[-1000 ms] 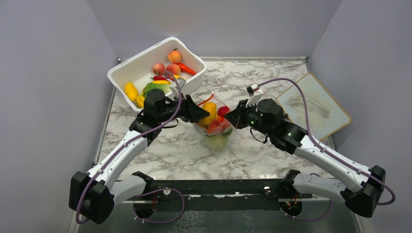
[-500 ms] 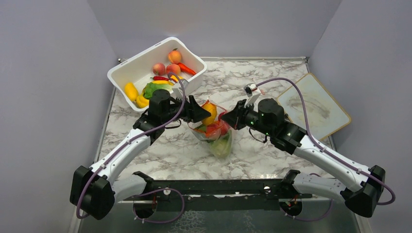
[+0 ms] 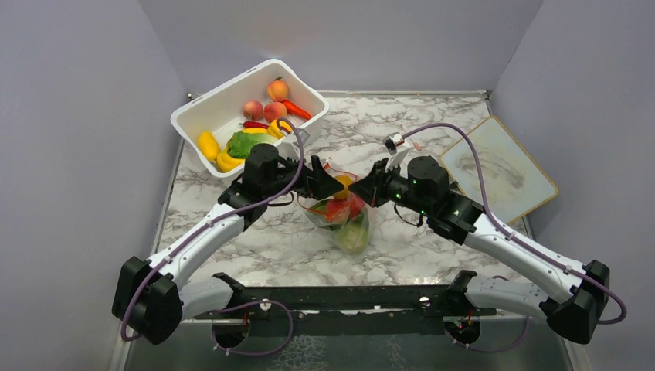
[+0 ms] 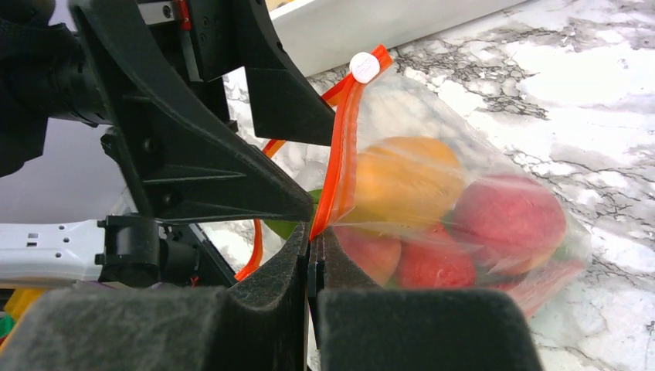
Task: Place the food in the zip-top bag and seal the zipper
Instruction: Place the fake fruit in the zipper food storage bag, then zip the zipper food storage bag at the center of the board.
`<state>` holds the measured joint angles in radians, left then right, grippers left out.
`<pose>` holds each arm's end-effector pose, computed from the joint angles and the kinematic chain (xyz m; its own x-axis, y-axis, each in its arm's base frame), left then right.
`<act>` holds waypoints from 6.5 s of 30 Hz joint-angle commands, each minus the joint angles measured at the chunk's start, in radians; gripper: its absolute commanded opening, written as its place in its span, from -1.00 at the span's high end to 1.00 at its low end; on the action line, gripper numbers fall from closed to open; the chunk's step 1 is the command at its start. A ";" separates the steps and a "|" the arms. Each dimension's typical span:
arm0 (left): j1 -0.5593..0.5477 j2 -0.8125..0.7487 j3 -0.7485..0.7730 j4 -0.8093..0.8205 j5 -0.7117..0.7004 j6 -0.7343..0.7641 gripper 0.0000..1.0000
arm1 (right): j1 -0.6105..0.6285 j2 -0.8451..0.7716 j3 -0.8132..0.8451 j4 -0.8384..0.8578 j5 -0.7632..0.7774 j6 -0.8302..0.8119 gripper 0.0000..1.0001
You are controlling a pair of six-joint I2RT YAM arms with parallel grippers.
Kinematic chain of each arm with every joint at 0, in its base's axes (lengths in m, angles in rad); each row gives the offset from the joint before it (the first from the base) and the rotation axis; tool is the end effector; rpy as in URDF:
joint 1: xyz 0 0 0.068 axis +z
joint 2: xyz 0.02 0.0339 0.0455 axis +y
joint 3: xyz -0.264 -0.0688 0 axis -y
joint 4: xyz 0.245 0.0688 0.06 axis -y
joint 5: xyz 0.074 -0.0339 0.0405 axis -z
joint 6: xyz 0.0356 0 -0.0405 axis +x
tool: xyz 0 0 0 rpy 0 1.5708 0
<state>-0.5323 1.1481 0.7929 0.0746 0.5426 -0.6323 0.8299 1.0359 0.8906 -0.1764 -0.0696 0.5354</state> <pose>0.2170 -0.1492 0.2964 -0.7020 -0.1739 -0.6906 0.5544 0.4752 -0.6832 0.1604 0.1791 0.3299 -0.5818 0.1180 -0.8047 -0.5625 0.6563 0.5029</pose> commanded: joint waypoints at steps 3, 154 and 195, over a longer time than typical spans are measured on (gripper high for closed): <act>-0.003 -0.074 -0.001 0.040 0.013 0.101 -0.69 | 0.003 -0.022 0.000 0.042 -0.025 -0.071 0.98; -0.014 -0.366 -0.264 0.172 0.439 0.868 1.00 | 0.156 0.101 0.068 -0.033 -0.381 -0.906 0.19; -0.014 -0.359 -0.251 0.189 0.519 0.857 0.06 | 0.182 0.065 0.119 -0.097 -0.292 -0.961 0.98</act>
<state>-0.5495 0.7799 0.5041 0.2382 1.0328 0.2371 1.0172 1.0817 0.9695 -0.3347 -0.3122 -0.4168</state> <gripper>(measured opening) 0.468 0.087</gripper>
